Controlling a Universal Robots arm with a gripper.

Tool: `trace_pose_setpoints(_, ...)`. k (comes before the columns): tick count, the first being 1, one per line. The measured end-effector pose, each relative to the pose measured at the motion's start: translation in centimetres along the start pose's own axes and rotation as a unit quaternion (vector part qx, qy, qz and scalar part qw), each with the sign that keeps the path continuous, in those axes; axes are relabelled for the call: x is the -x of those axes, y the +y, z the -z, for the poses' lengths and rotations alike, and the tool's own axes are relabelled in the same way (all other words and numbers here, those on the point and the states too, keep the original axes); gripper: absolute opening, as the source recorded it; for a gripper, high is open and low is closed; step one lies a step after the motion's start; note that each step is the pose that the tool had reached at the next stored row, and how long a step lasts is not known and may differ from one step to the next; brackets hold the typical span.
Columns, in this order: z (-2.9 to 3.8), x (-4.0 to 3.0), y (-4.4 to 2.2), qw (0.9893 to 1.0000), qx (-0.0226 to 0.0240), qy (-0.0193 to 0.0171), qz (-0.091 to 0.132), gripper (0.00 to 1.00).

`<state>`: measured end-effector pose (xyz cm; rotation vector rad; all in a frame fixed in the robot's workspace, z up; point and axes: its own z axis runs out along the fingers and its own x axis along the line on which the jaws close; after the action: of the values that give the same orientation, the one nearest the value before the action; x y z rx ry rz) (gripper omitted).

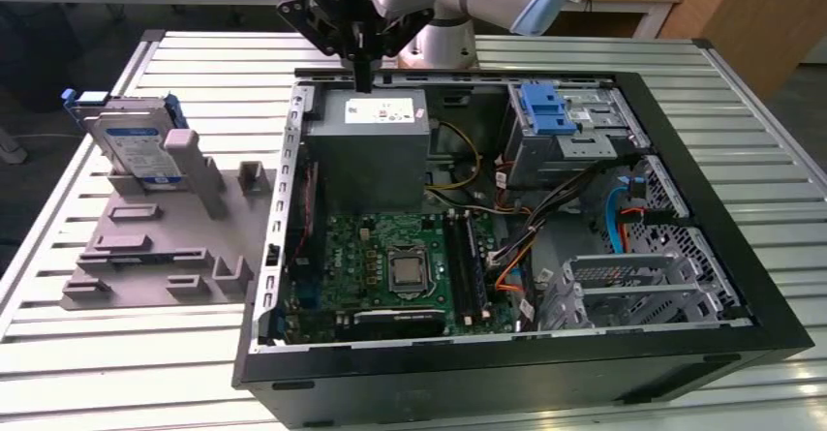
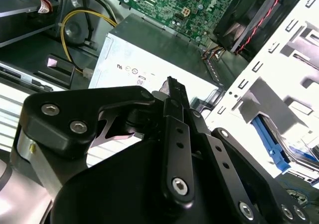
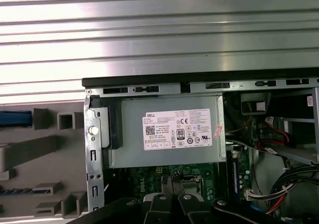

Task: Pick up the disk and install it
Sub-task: 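Reach for the disk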

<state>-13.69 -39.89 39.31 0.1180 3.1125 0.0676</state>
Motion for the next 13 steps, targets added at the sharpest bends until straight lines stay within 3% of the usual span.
trace_pose_setpoints(13, -0.02, -0.26, -0.02, 1.0, 0.0, 0.0, 0.0, 0.11)
